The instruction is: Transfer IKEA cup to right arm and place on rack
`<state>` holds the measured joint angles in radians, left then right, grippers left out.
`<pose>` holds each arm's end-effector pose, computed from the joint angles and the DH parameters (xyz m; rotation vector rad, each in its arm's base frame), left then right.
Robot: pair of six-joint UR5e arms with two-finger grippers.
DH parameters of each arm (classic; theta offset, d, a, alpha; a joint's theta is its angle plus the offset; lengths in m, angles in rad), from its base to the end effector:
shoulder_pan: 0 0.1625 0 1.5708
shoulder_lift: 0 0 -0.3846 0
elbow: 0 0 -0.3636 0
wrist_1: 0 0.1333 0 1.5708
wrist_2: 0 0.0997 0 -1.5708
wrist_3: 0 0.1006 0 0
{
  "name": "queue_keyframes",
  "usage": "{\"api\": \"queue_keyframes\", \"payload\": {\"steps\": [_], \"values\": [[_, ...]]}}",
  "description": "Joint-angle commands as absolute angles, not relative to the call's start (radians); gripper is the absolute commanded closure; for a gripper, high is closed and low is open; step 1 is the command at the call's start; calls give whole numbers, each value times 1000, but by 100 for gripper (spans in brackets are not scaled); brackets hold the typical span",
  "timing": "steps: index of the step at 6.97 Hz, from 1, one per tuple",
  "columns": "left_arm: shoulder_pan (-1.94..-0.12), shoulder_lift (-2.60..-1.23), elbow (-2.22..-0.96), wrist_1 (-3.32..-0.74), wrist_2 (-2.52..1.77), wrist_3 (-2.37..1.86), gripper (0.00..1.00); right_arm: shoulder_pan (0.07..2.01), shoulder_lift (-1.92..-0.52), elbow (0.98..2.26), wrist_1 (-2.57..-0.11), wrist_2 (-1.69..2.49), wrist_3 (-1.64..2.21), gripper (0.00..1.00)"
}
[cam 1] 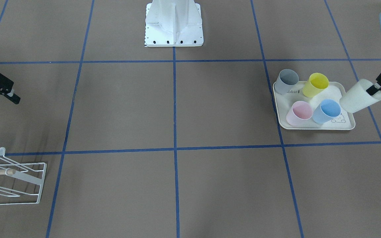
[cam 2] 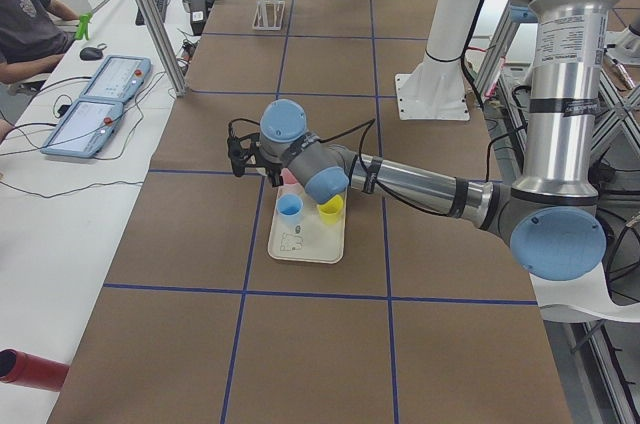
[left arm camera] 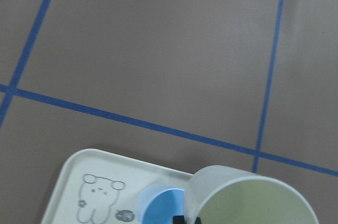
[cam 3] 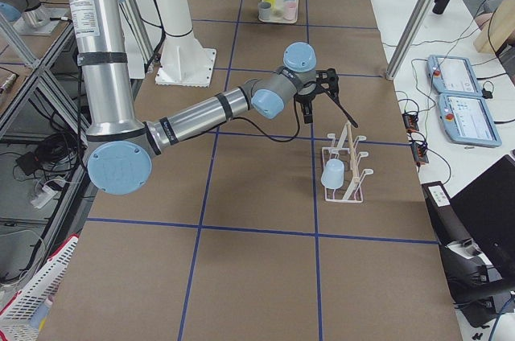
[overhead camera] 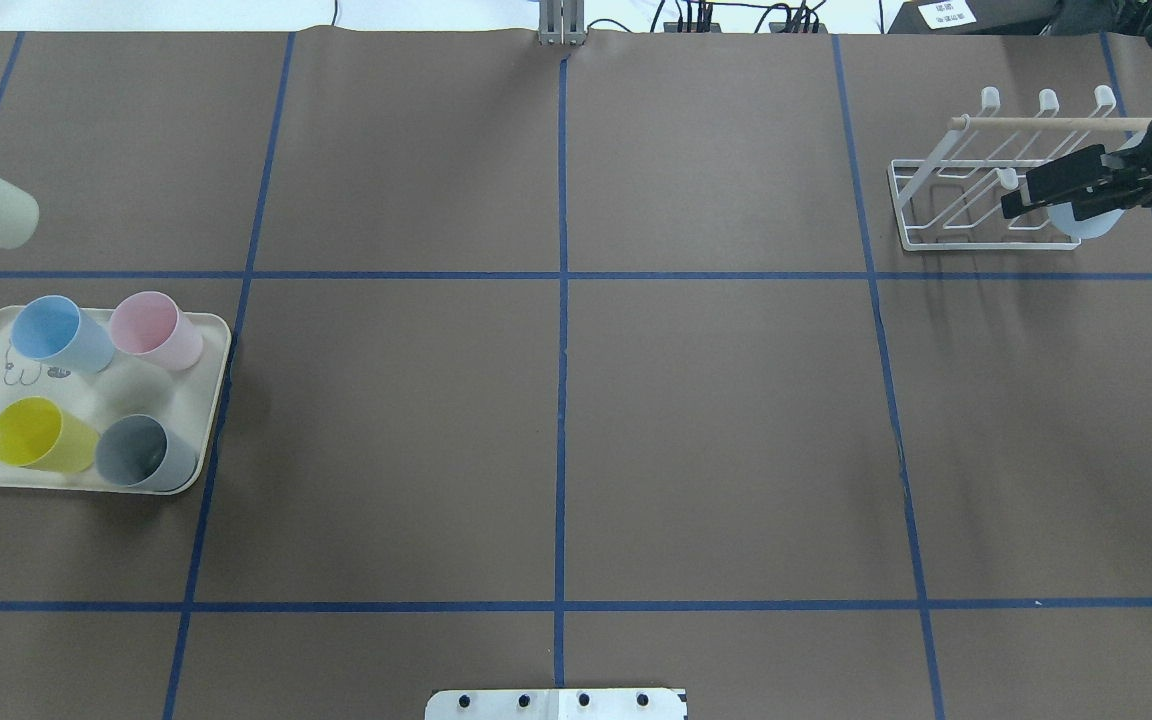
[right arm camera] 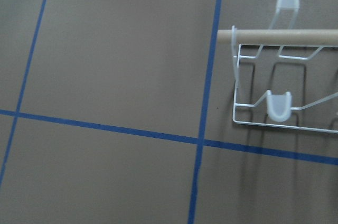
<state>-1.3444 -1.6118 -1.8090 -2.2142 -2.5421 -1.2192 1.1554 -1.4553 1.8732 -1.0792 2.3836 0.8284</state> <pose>0.0567 -0.4700 0.4014 0.0402 1.2331 -0.4179 -0.1436 -0.4749 0.3608 0.2556 -1.1058 -0.0016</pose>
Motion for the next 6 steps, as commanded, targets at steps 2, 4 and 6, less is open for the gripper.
{"api": "queue_keyframes", "payload": {"steps": [2, 4, 6], "values": [[-1206, -1789, -1829, -2423, -2563, -1652, 100, 1036, -1445, 1865, -759, 2381, 1192, 1], [-1088, -1905, -1848, -2515, -2417, -1895, 100, 1003, -1413, 1864, -637, 2370, 1339, 1], [-929, -1934, -1845, -2710, -2224, -2070, 100, 994, -1408, 1859, -487, 2362, 1412, 1]]}}
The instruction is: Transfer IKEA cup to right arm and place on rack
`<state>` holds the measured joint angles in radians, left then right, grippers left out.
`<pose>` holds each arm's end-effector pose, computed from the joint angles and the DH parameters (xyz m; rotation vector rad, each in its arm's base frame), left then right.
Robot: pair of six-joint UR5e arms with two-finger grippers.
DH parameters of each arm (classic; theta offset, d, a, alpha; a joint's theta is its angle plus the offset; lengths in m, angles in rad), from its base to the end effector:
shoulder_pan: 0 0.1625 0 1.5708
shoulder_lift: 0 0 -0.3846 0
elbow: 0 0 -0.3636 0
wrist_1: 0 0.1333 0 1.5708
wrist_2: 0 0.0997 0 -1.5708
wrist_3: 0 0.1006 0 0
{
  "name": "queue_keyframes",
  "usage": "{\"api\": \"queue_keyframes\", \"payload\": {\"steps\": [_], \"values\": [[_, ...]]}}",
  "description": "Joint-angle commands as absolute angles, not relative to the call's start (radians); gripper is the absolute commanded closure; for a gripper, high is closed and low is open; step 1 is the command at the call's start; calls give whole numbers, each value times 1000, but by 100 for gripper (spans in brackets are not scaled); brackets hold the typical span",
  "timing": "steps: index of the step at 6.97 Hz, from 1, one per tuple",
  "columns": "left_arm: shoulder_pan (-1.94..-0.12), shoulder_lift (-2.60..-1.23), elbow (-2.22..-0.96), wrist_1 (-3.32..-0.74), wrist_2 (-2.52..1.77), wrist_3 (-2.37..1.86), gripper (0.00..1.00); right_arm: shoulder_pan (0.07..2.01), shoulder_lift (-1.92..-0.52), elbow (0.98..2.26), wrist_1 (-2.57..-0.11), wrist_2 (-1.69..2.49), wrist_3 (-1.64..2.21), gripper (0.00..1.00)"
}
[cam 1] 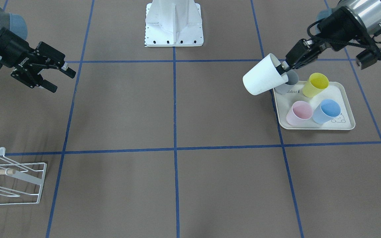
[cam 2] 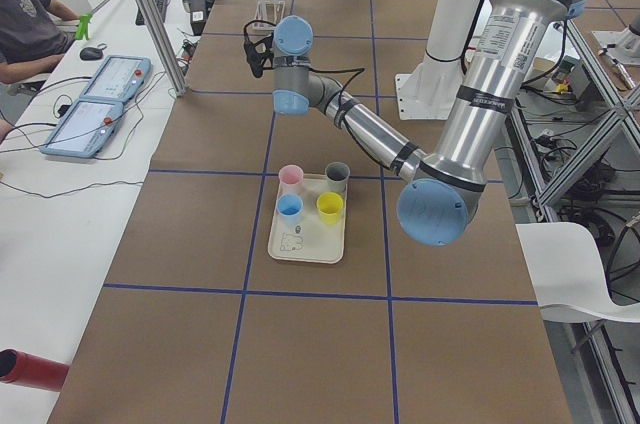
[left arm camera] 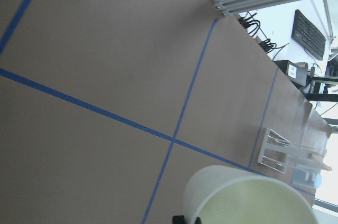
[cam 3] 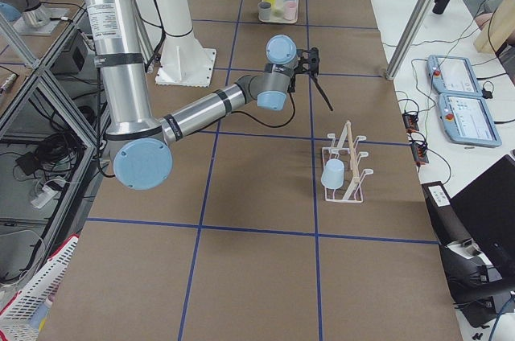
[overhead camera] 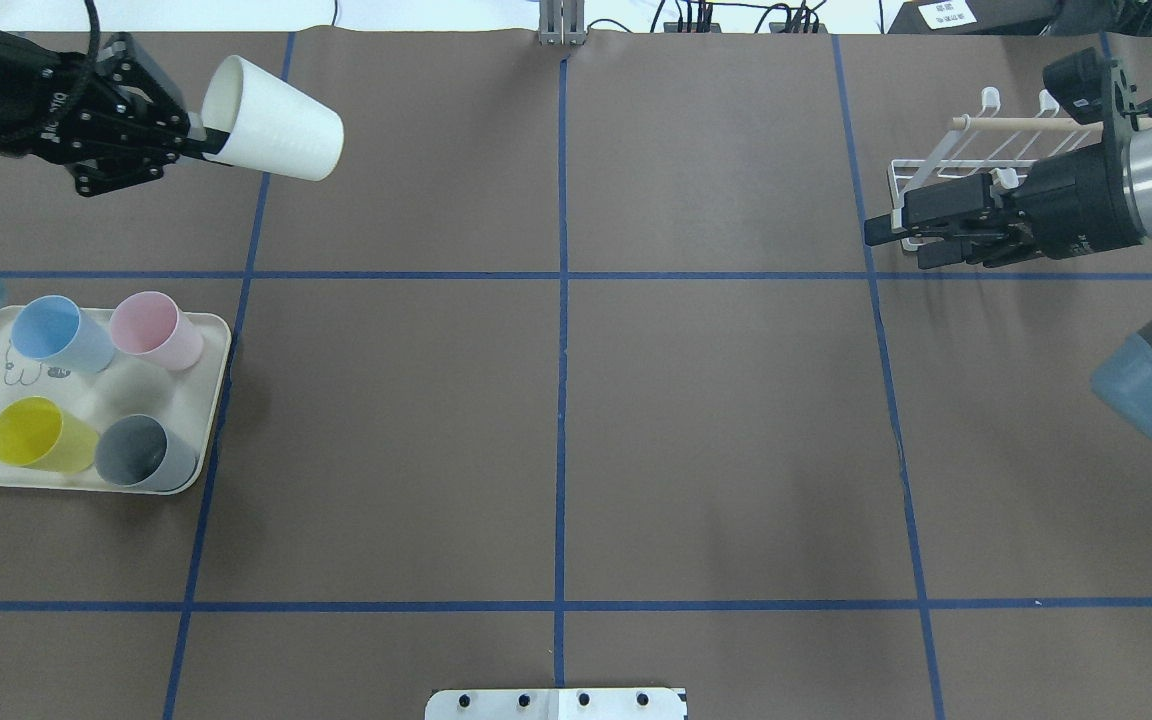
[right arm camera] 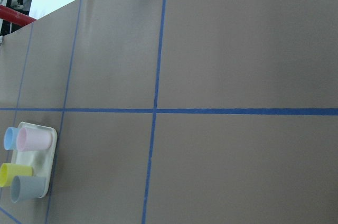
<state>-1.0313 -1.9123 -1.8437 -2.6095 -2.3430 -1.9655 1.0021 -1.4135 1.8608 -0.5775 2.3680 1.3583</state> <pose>0.1973 -0.4524 0.2100 -0.0658 1.6479 -0.4554 -0.2018 -0.4297 0.2954 0.2357 -1.4614 0.0661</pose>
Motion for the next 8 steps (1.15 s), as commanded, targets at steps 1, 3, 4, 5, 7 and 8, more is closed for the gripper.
{"api": "queue_keyframes", "payload": {"steps": [1, 3, 4, 5, 7, 8], "values": [[-886, -1940, -1844, -2756, -2203, -2115, 100, 985, -1381, 1853, -400, 2338, 1519, 1], [-810, -1988, -1839, -2827, -2148, -2234, 100, 959, -1348, 1845, -193, 2303, 1738, 2], [-780, -2018, -1832, -2862, -2116, -2299, 100, 931, -1332, 1845, -90, 2249, 1853, 2], [-741, -2022, -1827, -2920, -2065, -2362, 100, 869, -1316, 1844, 19, 2162, 1978, 2], [-721, -2031, -1798, -3061, -2063, -2462, 100, 804, -1286, 1841, 107, 2097, 2034, 2], [-712, -2042, -1795, -3106, -2063, -2520, 100, 786, -1254, 1839, 138, 2071, 2066, 1]]}}
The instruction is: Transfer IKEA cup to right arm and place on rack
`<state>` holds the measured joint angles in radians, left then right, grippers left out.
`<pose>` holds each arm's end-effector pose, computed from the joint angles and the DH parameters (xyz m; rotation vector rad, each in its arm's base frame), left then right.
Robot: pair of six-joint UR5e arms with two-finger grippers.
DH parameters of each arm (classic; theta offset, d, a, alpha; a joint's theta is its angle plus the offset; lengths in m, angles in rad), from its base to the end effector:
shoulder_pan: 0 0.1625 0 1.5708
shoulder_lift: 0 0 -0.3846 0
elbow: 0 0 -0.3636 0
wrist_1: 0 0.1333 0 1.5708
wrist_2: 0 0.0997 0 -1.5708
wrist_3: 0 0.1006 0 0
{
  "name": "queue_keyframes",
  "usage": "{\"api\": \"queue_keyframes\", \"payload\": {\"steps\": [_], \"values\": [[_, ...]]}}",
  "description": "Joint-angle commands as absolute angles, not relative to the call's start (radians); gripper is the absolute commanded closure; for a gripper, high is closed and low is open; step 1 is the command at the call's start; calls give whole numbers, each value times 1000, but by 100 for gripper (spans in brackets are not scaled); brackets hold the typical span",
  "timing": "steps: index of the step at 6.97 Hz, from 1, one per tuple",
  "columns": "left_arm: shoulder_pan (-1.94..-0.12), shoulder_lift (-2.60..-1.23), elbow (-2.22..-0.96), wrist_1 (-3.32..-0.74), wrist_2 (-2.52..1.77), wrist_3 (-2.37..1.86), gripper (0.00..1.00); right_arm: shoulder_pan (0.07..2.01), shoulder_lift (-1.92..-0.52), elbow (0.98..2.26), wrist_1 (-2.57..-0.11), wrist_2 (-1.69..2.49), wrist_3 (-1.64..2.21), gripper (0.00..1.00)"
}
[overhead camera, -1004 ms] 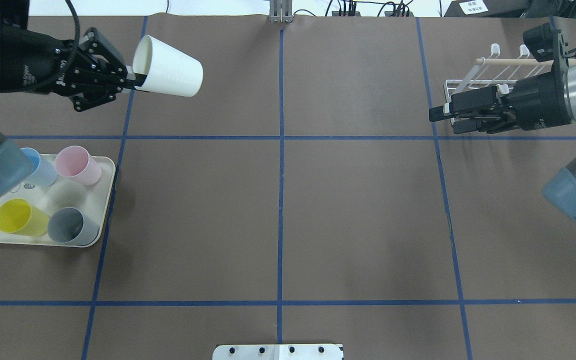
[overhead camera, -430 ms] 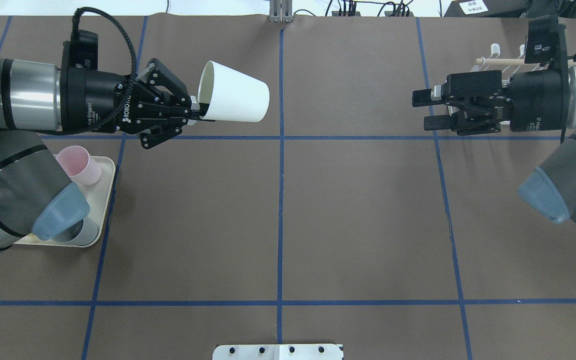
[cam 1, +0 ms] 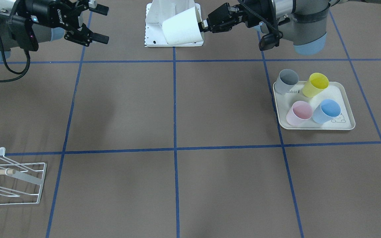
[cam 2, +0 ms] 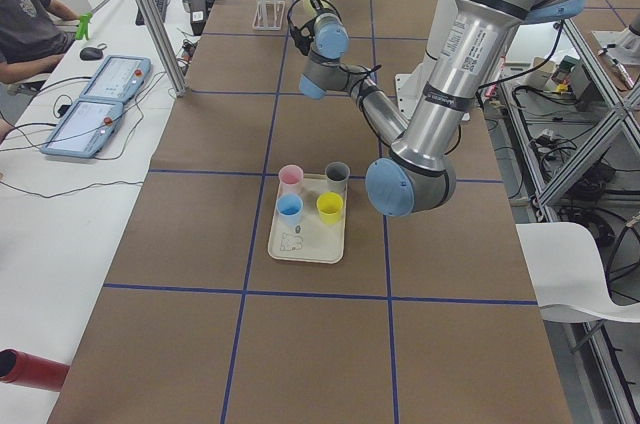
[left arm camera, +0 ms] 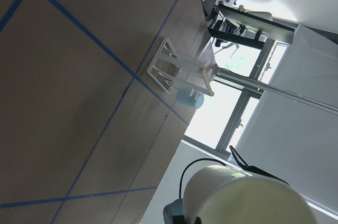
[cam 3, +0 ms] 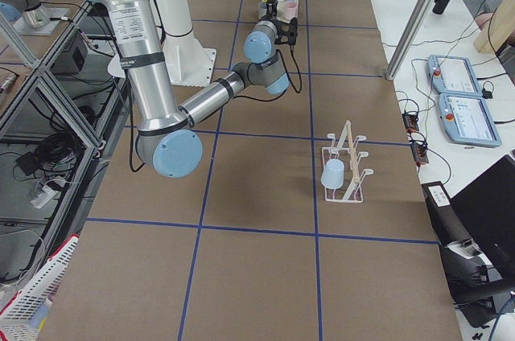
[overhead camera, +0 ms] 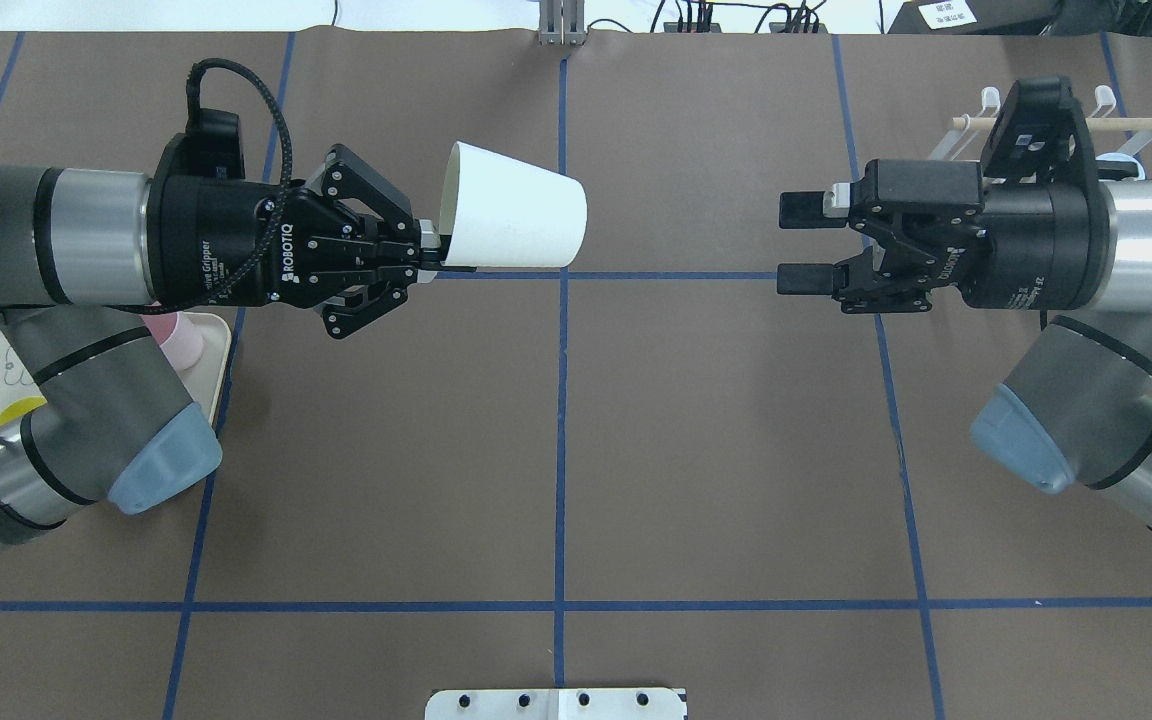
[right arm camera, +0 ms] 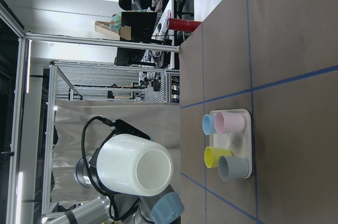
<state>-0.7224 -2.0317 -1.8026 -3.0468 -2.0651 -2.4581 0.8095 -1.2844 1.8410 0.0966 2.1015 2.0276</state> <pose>0.2945 -0.3736 0.1425 -0.4523 2.0702 -0.4332 -0.2340 -0.3650 0.2074 0.0912 -2.1244 0.1542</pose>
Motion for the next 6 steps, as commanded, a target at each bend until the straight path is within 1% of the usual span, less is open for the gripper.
{"api": "queue_keyframes", "payload": {"steps": [1, 4, 6], "values": [[-703, -2043, -1784, -3156, -2063, -2566, 100, 740, -1232, 1838, 176, 2010, 2077, 2], [-684, -2063, -1775, -3249, -2039, -2721, 100, 709, -1151, 1803, 179, 1980, 2077, 1], [-643, -2082, -1781, -3257, -2005, -2735, 100, 706, -1126, 1784, 179, 1965, 2077, 1]]}}
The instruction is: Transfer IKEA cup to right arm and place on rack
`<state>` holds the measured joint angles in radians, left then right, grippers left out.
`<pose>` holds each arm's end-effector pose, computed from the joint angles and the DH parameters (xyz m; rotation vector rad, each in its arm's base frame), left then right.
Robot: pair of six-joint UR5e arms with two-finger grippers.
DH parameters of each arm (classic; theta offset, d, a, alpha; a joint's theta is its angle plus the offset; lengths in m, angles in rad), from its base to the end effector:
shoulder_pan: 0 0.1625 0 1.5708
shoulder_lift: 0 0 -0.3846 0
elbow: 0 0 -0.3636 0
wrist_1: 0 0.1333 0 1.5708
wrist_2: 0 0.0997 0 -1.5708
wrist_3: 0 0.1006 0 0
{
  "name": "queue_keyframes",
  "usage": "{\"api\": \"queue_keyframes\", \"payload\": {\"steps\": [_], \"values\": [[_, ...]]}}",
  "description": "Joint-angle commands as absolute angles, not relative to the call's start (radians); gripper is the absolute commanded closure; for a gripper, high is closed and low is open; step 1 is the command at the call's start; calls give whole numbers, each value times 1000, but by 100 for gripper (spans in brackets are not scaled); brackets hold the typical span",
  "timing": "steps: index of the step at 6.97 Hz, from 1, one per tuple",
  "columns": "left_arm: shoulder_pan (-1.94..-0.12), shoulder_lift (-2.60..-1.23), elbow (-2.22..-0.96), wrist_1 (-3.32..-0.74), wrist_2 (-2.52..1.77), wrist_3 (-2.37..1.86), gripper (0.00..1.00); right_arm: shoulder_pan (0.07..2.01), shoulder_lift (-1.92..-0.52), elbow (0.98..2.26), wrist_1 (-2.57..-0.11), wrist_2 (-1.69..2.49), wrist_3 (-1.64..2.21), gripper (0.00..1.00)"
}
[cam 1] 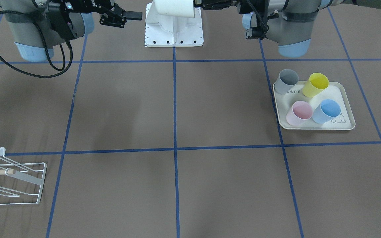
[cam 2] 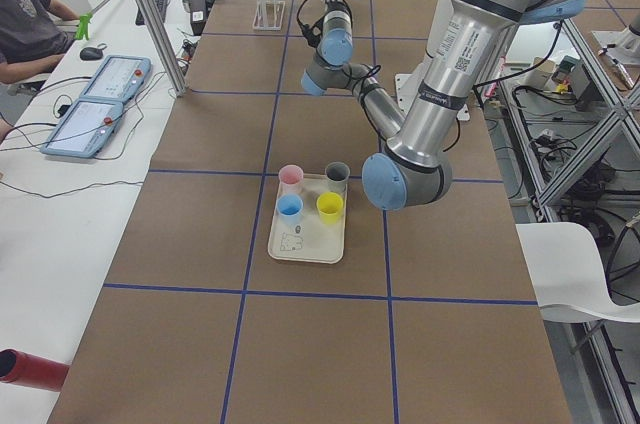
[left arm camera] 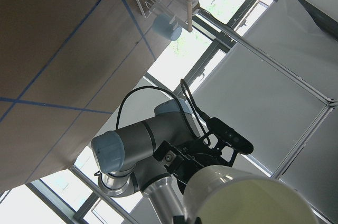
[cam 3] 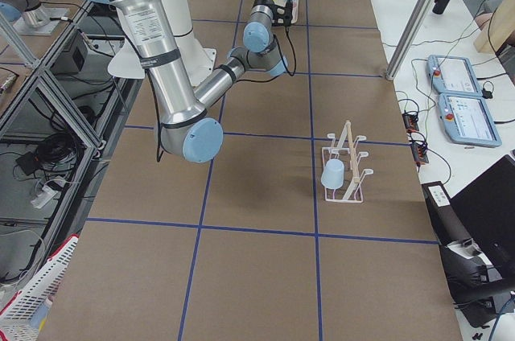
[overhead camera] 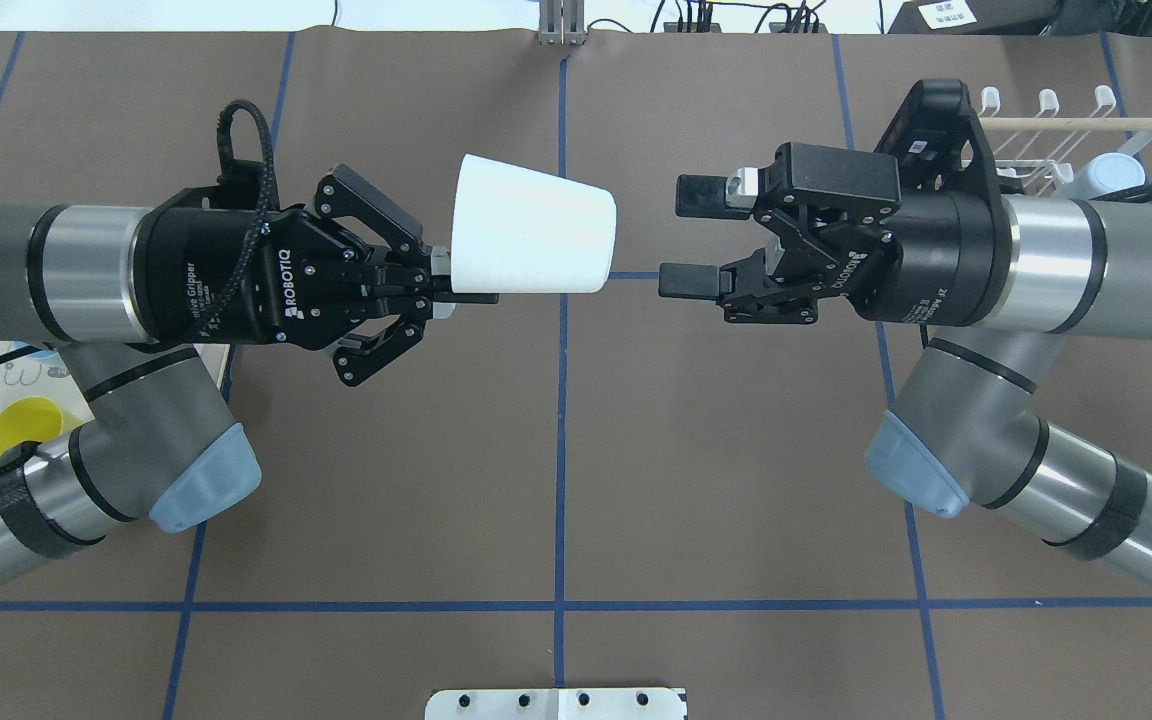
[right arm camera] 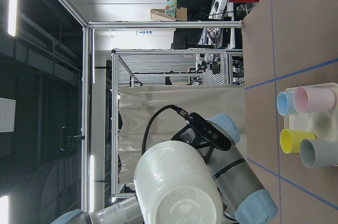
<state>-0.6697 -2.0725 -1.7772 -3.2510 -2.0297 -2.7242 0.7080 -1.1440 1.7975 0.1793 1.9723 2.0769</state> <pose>0.2978 -0.3490 0.1292 -0.7588 2.1871 -0.3909 -0.2704 -0.3552 0.1560 0.0521 -2.3226 0.1238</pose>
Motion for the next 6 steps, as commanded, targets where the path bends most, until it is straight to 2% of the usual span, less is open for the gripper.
{"api": "queue_keyframes", "payload": {"steps": [1, 6], "values": [[-621, -2091, -1784, -3255, -1976, -2735, 100, 701, -1123, 1783, 179, 1951, 2077, 1], [-607, -2105, -1767, -3252, -1938, -2726, 100, 678, -1120, 1782, 213, 1947, 2080, 1]]}}
